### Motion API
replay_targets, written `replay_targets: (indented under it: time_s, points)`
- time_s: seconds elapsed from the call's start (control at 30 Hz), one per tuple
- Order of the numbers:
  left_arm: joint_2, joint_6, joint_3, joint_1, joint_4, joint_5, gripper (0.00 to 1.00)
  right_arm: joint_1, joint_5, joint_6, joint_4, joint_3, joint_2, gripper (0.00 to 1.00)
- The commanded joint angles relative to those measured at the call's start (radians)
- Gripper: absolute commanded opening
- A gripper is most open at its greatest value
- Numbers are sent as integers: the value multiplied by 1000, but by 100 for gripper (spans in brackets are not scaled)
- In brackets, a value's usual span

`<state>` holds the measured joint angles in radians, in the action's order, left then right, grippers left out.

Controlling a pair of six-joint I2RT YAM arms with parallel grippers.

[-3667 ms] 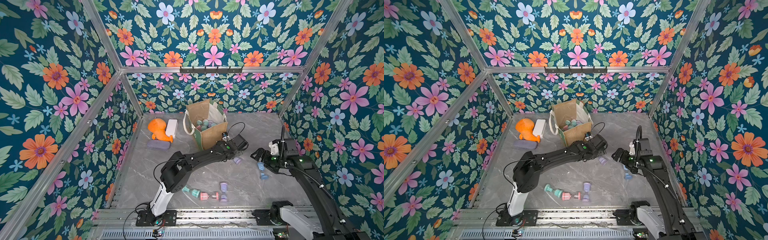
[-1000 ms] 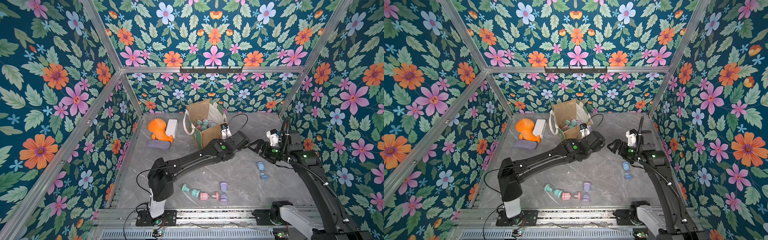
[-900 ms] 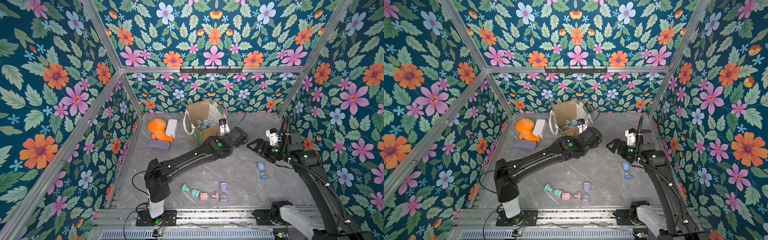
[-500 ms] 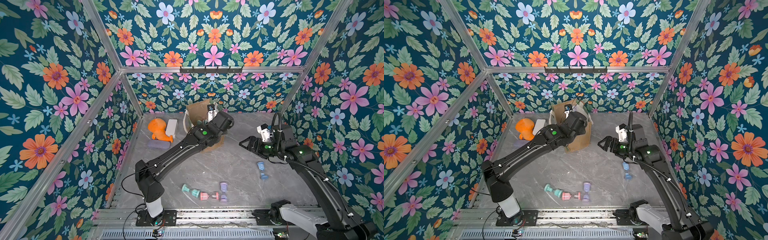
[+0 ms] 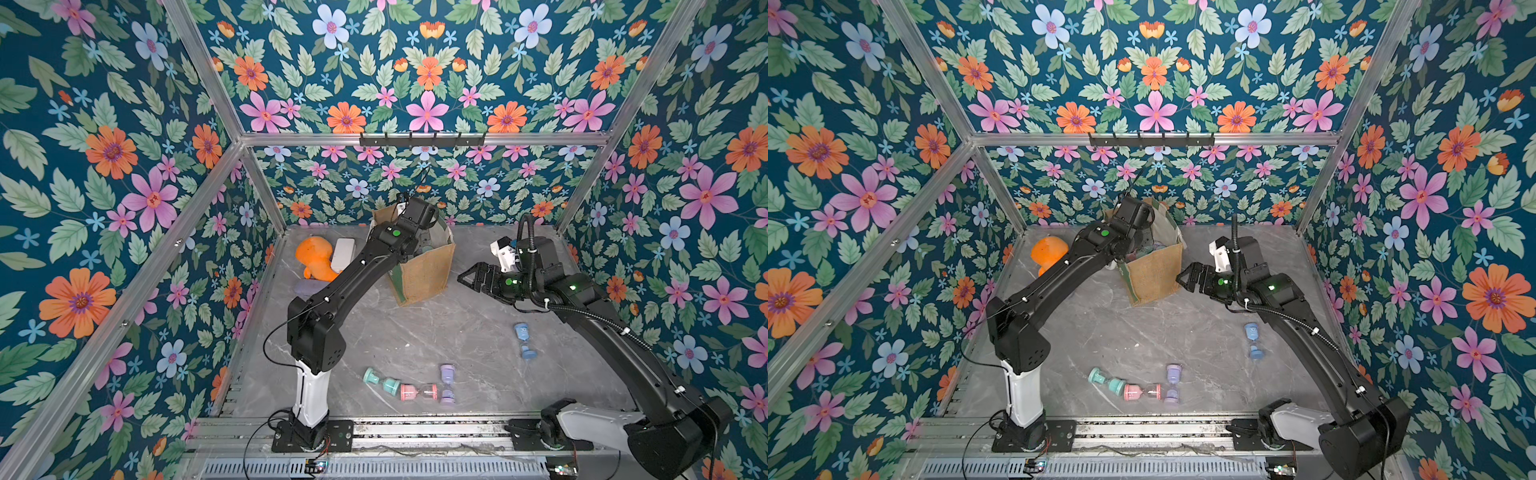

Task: Put the hourglass into the canvas bag
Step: Place the hourglass in the canvas bag.

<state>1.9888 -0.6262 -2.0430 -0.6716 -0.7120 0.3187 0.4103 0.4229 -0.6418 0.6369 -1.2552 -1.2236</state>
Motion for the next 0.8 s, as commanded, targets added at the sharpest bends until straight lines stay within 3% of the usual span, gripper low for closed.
replay_targets:
  time_s: [0.0, 0.43, 0.77]
  points:
    - [55, 13, -23, 32, 7, -21, 38, 5, -1, -13, -64, 1, -21, 99]
    - [280, 43, -109, 81, -13, -38, 40, 5, 31, -2, -189, 4, -128, 99]
    - [322, 49, -112, 83, -27, -35, 53, 5, 25, 21, -194, -5, -157, 99]
